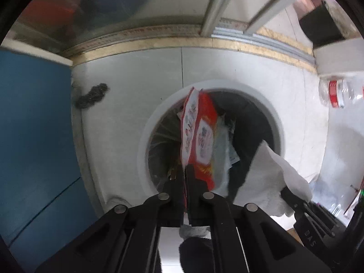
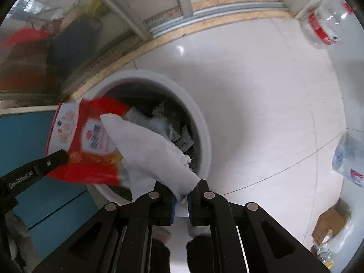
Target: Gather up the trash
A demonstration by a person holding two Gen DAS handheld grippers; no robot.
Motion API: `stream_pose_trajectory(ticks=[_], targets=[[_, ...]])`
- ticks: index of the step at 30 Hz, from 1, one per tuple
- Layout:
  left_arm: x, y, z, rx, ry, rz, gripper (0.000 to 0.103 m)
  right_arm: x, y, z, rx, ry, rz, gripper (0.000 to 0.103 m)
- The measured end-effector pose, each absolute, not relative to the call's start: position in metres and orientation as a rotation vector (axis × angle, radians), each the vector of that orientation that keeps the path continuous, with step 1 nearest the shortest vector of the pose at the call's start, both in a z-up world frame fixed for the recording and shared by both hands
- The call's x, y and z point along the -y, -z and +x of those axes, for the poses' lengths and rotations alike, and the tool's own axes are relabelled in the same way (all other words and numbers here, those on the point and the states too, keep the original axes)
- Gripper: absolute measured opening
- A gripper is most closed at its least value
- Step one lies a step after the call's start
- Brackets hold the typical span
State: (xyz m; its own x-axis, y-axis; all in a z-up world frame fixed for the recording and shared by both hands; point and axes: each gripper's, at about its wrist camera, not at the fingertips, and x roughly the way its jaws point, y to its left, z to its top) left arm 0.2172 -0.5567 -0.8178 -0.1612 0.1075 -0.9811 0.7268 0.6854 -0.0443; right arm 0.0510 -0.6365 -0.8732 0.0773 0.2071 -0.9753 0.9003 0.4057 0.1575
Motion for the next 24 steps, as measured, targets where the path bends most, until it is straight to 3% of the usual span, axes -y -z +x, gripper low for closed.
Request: stream_pose_trajectory(ticks=[2, 5, 6, 7, 8, 9, 10, 12, 19, 24], targets=[[0.554, 0.817, 0.216, -1.685, 0.633, 0.692, 0.004, 0.634, 0.886, 0.056, -1.449, 0.67, 1.079, 0.012], [0.55, 0.81, 0.216, -1.686, 0.652, 0.695, 0.005, 0.633, 0.892, 0.059, -1.458, 0.646, 1.078, 0.046], [0.549, 0.806, 0.216, -1.667, 0.659, 0.703, 0.012, 0.632, 0.89, 0.059, -1.449, 0.647, 1.074, 0.063], [0.547, 0.802, 0.217, -1.64, 0.666, 0.708, 0.036, 0.631, 0.885, 0.059, -1.446, 0.651, 1.068, 0.077], [0.546, 0.797, 0.217, -1.615, 0.664, 0.712, 0.056, 0.631, 0.882, 0.057, -1.444, 0.654, 1.063, 0.082], [0.544, 0.79, 0.217, -1.584, 0.658, 0.715, 0.095, 0.63, 0.877, 0.056, -1.44, 0.657, 1.057, 0.087], [0.541, 0.781, 0.218, -1.545, 0.648, 0.714, 0.103, 0.63, 0.87, 0.054, -1.436, 0.66, 1.045, 0.09], [0.536, 0.762, 0.216, -1.504, 0.634, 0.709, 0.103, 0.629, 0.855, 0.05, -1.438, 0.682, 0.992, 0.103], [0.516, 0.689, 0.197, -1.4, 0.604, 0.706, 0.103, 0.626, 0.773, 0.032, -1.397, 0.729, 0.847, 0.103], [0.495, 0.614, 0.182, -1.35, 0.61, 0.666, 0.103, 0.609, 0.672, 0.016, -1.329, 0.739, 0.752, 0.103]])
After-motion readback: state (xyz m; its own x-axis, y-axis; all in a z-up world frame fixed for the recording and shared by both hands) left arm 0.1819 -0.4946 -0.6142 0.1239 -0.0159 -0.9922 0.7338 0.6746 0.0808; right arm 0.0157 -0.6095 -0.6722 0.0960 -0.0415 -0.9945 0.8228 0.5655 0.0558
